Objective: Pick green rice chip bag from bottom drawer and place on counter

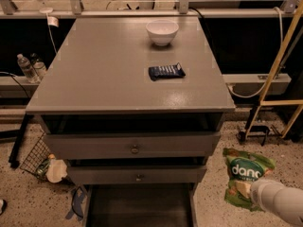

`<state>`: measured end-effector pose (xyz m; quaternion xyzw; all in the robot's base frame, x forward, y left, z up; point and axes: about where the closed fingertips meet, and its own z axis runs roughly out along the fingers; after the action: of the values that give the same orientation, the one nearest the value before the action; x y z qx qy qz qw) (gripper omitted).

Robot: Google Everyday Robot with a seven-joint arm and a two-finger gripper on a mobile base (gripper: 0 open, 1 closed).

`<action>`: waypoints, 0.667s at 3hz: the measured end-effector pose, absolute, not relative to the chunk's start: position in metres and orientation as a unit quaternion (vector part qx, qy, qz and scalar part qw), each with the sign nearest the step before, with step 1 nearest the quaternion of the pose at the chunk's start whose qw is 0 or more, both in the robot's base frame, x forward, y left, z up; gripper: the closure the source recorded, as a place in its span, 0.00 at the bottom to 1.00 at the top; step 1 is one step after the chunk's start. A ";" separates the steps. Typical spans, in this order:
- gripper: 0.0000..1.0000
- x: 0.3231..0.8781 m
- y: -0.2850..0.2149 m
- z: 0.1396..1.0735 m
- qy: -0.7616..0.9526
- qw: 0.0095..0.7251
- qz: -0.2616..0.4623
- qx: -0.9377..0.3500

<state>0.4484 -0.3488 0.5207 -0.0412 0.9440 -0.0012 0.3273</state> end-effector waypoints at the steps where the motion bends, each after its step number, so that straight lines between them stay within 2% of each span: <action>1: 1.00 0.459 -0.351 0.543 0.935 0.351 -0.011 -0.052; 2: 1.00 0.473 -0.352 0.575 0.921 0.381 -0.029 -0.070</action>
Offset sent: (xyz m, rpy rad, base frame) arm 0.0422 -0.0052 0.1013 -0.1325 -0.2145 0.0659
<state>0.4725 -0.3518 0.5752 -0.0698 0.9214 -0.0294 0.3813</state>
